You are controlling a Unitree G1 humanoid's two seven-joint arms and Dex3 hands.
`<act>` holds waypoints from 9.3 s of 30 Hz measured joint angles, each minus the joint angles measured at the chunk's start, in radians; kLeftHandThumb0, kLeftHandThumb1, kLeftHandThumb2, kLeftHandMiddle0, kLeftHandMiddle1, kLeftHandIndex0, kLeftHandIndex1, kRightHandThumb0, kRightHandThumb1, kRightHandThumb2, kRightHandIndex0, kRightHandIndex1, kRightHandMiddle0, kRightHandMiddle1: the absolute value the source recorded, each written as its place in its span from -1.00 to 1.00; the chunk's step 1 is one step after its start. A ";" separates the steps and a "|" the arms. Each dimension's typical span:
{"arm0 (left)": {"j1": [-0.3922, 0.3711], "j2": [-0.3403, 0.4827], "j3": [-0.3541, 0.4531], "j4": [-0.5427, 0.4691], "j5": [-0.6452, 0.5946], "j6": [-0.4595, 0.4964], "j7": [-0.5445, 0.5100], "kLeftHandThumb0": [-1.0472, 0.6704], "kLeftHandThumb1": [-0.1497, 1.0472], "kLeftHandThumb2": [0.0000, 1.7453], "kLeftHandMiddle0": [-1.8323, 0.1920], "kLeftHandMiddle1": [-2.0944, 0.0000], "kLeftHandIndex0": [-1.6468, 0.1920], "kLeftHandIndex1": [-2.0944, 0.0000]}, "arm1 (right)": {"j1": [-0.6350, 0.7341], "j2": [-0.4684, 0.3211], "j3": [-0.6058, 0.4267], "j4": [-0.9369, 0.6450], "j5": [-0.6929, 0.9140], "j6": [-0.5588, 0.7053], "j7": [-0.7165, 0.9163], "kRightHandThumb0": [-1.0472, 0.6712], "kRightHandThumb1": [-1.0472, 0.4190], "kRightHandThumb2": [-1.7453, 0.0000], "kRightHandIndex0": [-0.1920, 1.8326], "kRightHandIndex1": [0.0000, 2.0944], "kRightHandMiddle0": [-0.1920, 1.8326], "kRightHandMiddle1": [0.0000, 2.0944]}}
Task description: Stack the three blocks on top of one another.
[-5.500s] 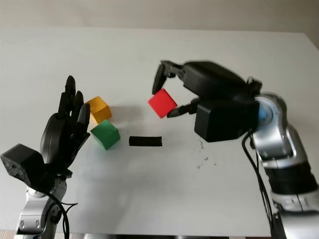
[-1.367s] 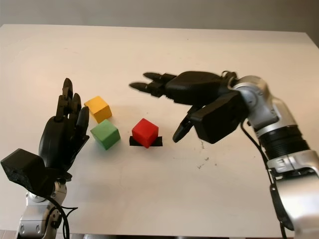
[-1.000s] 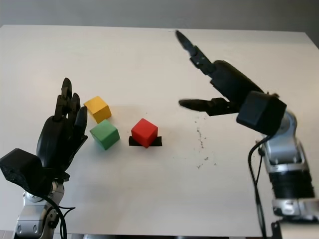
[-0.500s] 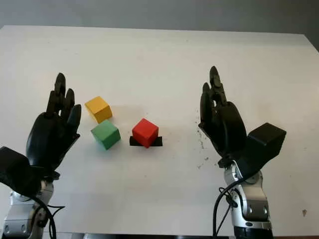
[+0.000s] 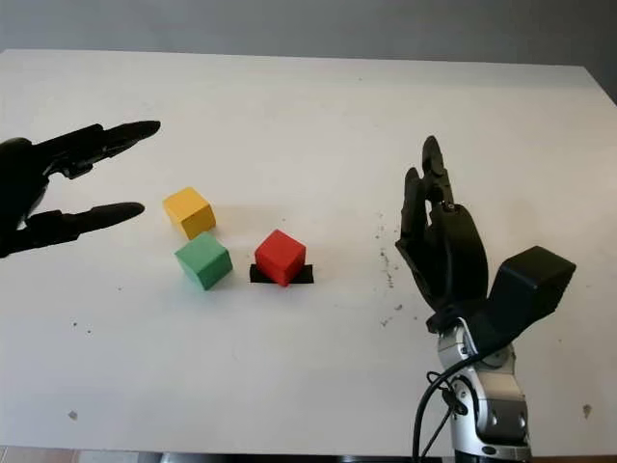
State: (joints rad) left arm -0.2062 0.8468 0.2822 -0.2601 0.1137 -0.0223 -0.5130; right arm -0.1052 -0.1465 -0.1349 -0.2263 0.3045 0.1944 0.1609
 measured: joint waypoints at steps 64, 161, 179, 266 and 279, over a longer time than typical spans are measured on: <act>-0.624 0.051 -0.636 0.731 0.796 -0.603 0.339 -0.41 0.64 -0.93 0.83 0.94 0.35 0.94 | 0.045 0.011 -0.006 -0.036 0.014 0.015 -0.012 -0.56 -1.00 0.26 -1.00 -1.00 -1.00 -1.00; -0.383 -0.344 -0.389 0.295 -0.137 0.071 -0.150 -0.28 0.99 -0.94 0.67 0.95 0.45 -0.35 | 0.069 0.029 -0.002 -0.049 -0.021 0.019 -0.011 -0.53 -1.00 0.32 -1.00 -1.00 -1.00 -1.00; -0.383 -0.391 -0.406 0.399 -0.088 -0.027 -0.142 -0.26 1.00 -0.93 0.68 0.95 0.48 -0.43 | 0.073 0.028 0.002 -0.082 -0.025 0.025 -0.014 -0.51 -1.00 0.31 -1.00 -1.00 -1.00 -0.98; -0.358 -0.348 -0.413 0.298 0.001 0.060 -0.123 -0.54 1.00 -0.79 0.87 0.95 0.67 0.68 | 0.092 0.007 -0.027 -0.089 -0.017 0.040 0.010 -0.49 -1.00 0.35 -1.00 -1.00 -0.99 -0.95; -0.289 -0.332 -0.299 0.240 -0.122 0.046 -0.102 -0.71 1.00 -0.64 0.99 0.98 0.96 0.92 | 0.076 0.004 -0.027 -0.087 -0.016 0.040 0.011 -0.51 -1.00 0.35 -1.00 -1.00 -0.98 -0.95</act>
State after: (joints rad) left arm -0.4955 0.5147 -0.0169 -0.0204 -0.0087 0.0233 -0.6145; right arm -0.0287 -0.1429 -0.1619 -0.3130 0.2888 0.2346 0.1724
